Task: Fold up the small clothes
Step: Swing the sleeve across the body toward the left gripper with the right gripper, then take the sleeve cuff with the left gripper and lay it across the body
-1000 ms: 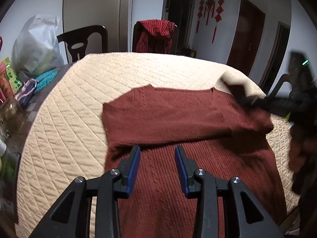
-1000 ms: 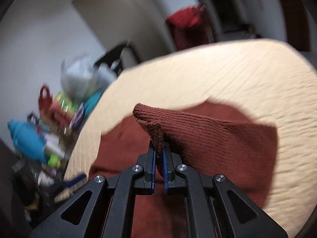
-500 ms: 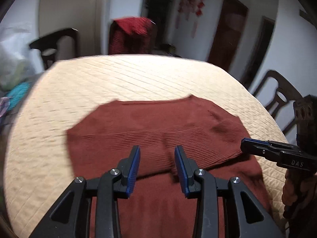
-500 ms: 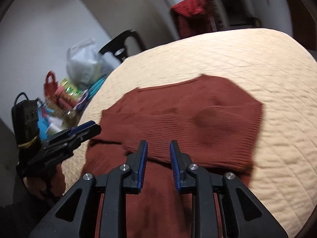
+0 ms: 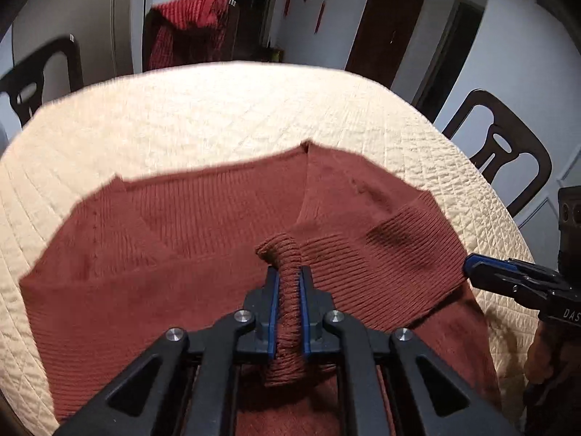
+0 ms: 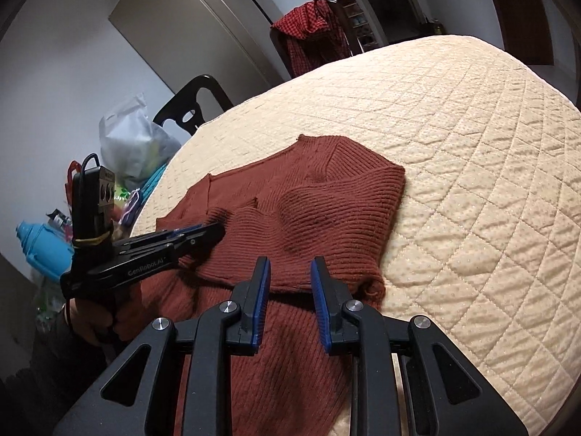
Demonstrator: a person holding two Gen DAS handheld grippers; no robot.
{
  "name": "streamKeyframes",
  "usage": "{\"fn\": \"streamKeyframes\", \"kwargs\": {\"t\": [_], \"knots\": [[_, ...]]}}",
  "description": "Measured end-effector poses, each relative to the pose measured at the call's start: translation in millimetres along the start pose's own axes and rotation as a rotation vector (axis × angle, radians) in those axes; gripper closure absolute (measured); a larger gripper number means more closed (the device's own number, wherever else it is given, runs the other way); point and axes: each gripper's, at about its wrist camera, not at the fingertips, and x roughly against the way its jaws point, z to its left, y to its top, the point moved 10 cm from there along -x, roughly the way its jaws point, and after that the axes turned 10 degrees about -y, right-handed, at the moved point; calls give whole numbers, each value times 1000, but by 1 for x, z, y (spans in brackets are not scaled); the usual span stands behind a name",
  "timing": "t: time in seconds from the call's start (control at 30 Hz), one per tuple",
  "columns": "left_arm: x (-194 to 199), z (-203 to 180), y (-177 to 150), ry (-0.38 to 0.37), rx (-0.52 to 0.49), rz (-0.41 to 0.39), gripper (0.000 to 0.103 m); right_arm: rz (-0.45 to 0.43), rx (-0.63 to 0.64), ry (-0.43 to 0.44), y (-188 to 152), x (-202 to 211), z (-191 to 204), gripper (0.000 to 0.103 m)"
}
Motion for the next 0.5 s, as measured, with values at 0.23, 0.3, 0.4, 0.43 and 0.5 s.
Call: {"fn": "streamKeyframes", "kwargs": {"t": [0.23,0.3,0.4,0.43,0.5], "knots": [[31,11,17,-6,33,-111,93,-35,12,-34,7,5,-7,79],[27,20,11,9,53,-91,93,2,21,-78,3,-6,-13,79],[14,27,-1,12,83,-45,92,47,27,-120,-3,-20,-23,81],[11,29,-5,19,86,-37,91,45,27,-121,-2,-18,-25,82],[13,32,-8,25,94,-33,88,30,27,-125,2,-13,-25,82]]}}
